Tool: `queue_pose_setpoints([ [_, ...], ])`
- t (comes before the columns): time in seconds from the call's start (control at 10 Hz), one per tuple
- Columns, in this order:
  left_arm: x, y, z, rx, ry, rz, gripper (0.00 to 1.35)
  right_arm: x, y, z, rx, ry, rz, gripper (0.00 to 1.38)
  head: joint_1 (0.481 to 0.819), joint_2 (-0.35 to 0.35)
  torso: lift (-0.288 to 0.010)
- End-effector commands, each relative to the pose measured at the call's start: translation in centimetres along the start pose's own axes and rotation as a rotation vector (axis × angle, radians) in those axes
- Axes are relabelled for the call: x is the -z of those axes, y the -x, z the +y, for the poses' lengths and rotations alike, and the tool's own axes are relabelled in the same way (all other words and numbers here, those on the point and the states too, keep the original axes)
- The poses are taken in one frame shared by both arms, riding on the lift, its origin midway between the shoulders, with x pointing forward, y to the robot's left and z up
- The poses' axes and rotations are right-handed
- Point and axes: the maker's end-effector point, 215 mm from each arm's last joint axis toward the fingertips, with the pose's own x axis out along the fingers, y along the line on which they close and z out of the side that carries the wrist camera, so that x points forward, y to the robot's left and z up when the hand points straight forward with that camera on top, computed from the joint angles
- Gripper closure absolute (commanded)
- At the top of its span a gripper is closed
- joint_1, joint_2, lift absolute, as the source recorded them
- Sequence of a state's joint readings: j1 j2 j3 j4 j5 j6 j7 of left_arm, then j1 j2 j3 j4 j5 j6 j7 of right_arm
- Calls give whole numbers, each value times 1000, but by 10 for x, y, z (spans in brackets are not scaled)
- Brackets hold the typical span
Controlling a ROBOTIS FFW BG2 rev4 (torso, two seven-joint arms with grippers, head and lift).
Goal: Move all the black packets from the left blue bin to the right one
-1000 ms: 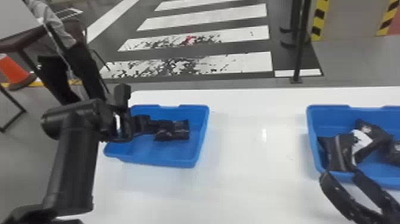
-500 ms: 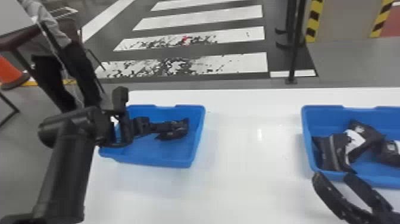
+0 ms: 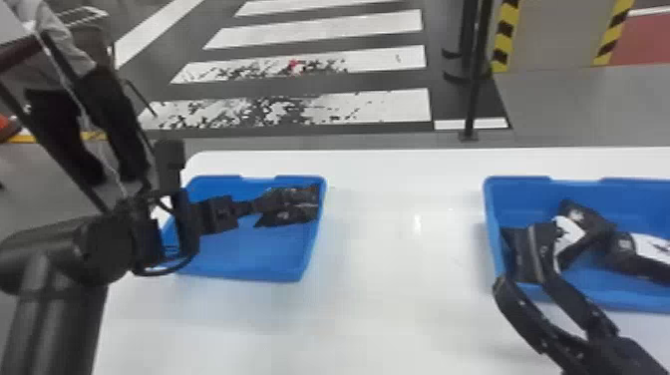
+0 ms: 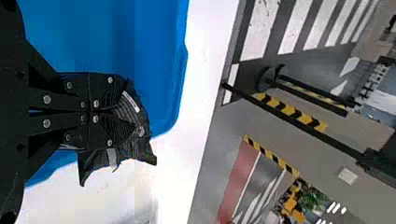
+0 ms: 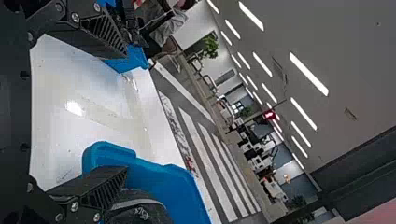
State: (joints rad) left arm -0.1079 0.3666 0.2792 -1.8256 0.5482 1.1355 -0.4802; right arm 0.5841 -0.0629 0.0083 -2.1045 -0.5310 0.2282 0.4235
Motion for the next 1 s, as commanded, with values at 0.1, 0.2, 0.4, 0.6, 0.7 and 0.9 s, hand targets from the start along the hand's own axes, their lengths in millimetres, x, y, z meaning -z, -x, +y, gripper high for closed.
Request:
queue_pose_setpoints([
  [0.1,8,20,-76,141,-60,-52,1207,-4,-7,14,-37,-18,-13,188,695,194,-185],
  [0.2,14,24,-98,183,-65,-61,1207,-9,-11,23,-69,-25,-25,191,695,182,-185],
  [0.4,20,18,-137,277,-61,-83,1207,-11,-20,42,-141,-54,-34,191,695,150,-185],
  [0.6,21,8,-185,395,-62,-101,1207,-5,-36,70,-251,-99,-22,200,695,133,-185],
  [0.7,23,2,-206,440,-72,-94,1207,-5,-40,82,-290,-107,-14,196,695,121,-185],
  [0.9,30,-3,-233,497,-73,-79,1207,-9,-44,89,-313,-105,-15,191,695,96,-185],
])
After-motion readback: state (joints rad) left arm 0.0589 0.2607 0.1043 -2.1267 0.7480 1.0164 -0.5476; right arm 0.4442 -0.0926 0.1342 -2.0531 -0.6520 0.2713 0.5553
